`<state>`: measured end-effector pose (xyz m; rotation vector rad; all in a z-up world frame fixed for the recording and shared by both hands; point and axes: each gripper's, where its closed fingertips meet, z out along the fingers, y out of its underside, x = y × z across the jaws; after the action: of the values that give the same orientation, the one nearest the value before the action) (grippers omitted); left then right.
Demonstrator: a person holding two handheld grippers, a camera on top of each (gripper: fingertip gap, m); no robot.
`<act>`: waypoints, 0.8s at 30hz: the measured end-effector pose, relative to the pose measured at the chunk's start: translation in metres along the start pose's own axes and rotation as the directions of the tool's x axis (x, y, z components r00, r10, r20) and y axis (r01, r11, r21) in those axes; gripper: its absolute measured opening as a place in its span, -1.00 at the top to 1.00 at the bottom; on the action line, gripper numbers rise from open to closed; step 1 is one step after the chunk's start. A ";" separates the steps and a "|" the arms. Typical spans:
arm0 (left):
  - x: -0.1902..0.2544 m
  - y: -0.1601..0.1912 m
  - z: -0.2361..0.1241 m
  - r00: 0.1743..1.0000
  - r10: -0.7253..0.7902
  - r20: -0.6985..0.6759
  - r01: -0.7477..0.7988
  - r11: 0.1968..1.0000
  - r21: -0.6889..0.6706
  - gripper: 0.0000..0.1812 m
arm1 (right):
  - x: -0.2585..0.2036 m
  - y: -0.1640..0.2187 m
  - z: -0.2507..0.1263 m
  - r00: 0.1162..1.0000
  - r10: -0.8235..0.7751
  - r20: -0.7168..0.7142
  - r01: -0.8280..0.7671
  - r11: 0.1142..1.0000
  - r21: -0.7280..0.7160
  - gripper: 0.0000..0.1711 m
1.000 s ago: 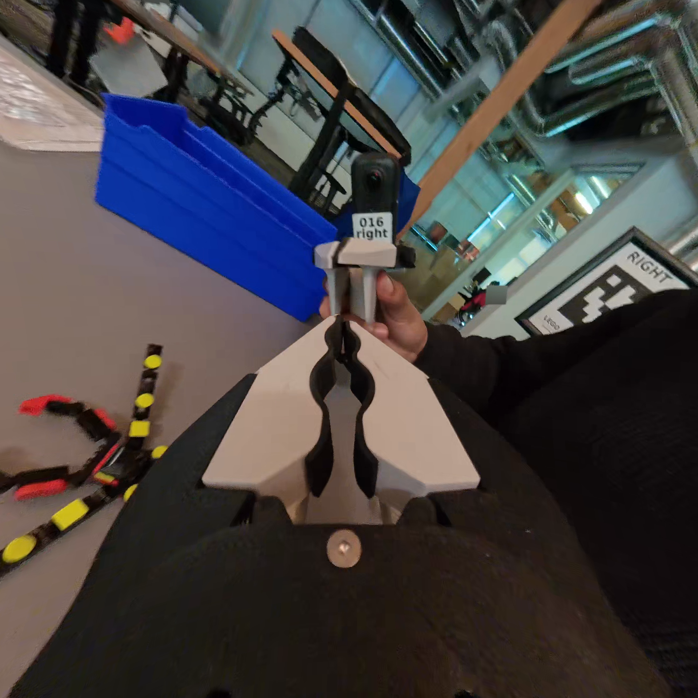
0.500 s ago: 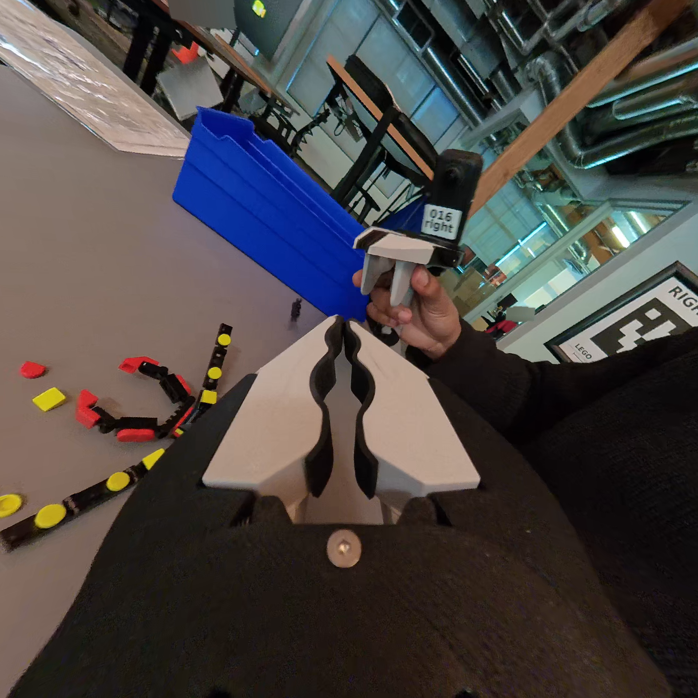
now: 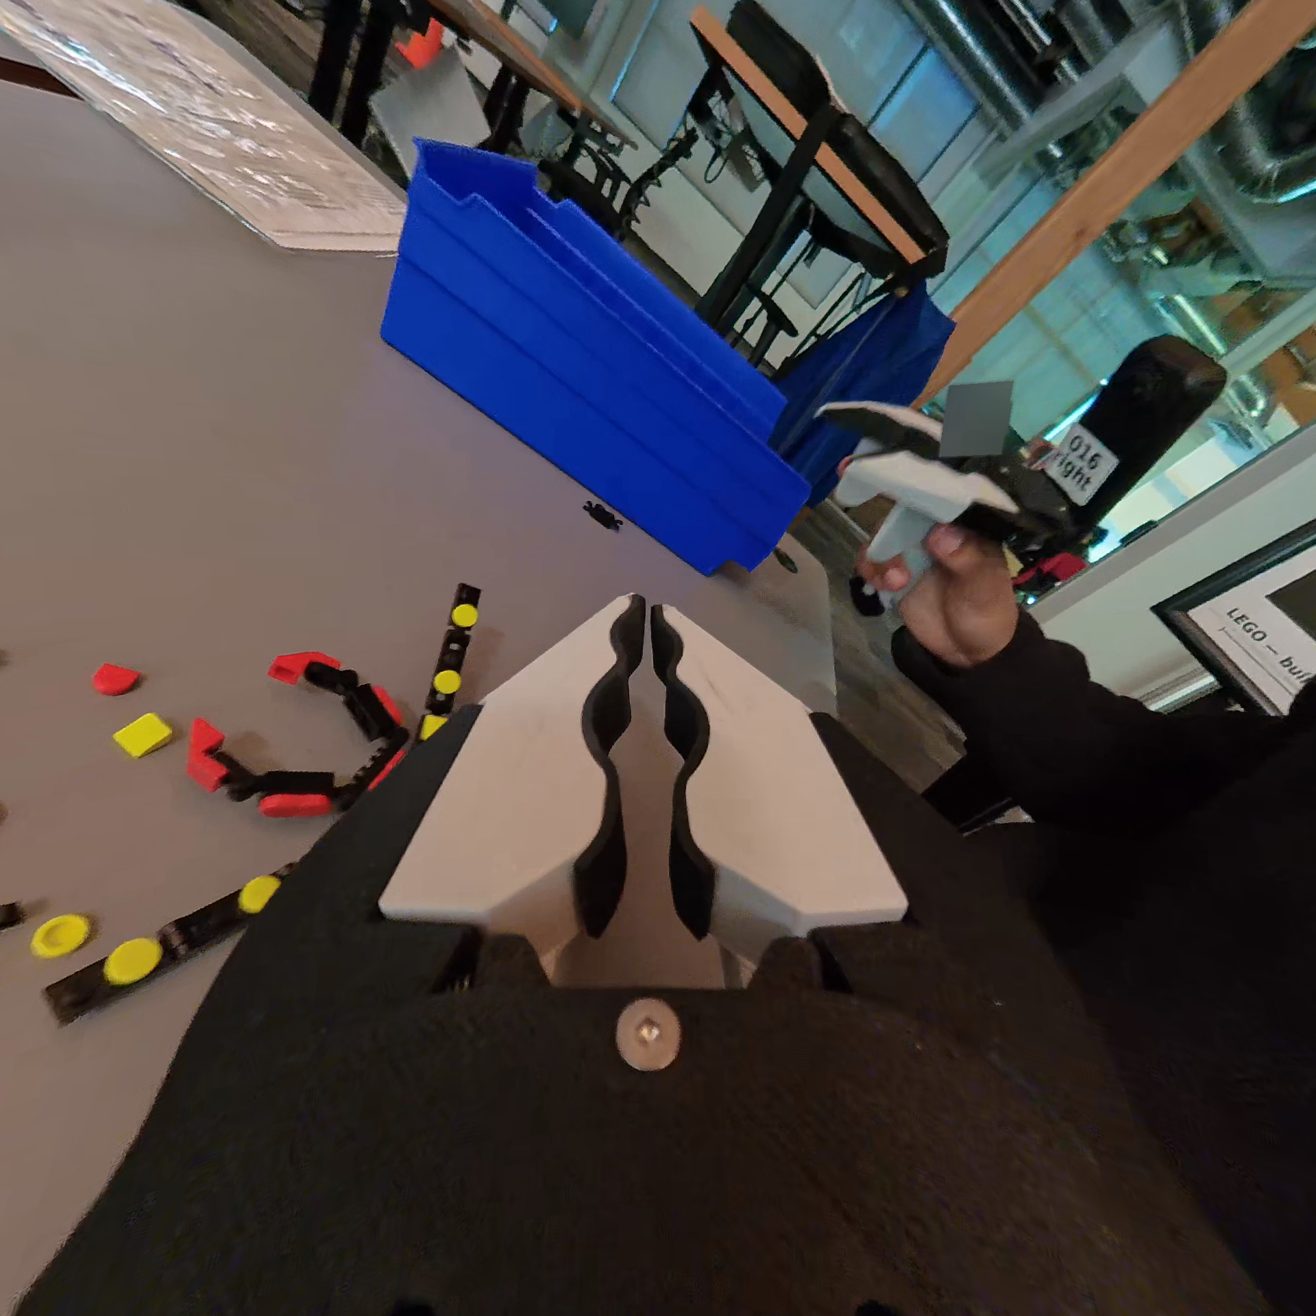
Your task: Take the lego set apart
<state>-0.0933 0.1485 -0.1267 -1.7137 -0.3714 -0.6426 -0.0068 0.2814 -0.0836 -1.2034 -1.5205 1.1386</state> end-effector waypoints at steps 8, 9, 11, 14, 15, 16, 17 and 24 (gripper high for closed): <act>0.012 -0.006 0.004 1.000 0.013 -0.014 -0.013 0.999 0.030 1.00 | 0.022 0.101 0.047 0.946 -0.134 -0.294 -0.007 0.900 -0.435 0.52; 0.012 -0.006 0.003 1.000 0.016 -0.016 -0.015 0.999 0.031 1.00 | 0.026 0.107 0.050 0.935 -0.153 -0.319 -0.013 0.886 -0.464 0.52; 0.014 -0.004 0.003 1.000 0.012 -0.029 -0.012 1.000 0.025 1.00 | 0.038 0.107 0.054 0.909 -0.167 -0.383 -0.036 0.881 -0.471 0.54; 0.012 -0.001 0.002 0.999 0.004 -0.045 -0.003 1.000 0.012 1.00 | 0.054 0.105 0.057 0.872 -0.104 -0.478 -0.125 0.898 -0.423 0.58; 0.012 -0.001 0.001 0.999 0.003 -0.048 -0.002 1.000 0.013 1.00 | 0.058 0.107 0.059 0.866 -0.084 -0.494 -0.151 0.896 -0.417 0.58; 0.011 -0.002 0.000 0.999 0.002 -0.050 -0.002 1.000 0.017 1.00 | 0.060 0.111 0.062 0.862 -0.067 -0.502 -0.175 0.891 -0.419 0.57; 0.011 -0.003 -0.002 0.999 0.003 -0.053 -0.001 1.000 0.024 1.00 | 0.062 0.115 0.064 0.859 -0.061 -0.509 -0.191 0.884 -0.427 0.56; 0.004 -0.020 -0.019 1.000 0.016 -0.027 -0.013 0.994 0.111 1.00 | 0.066 0.131 0.068 0.854 -0.003 -0.521 -0.276 0.846 -0.456 0.54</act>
<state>-0.1060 0.1346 -0.1059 -1.5991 -0.3680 -0.6239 -0.0581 0.3519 -0.2202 -1.8400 -1.3649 0.4195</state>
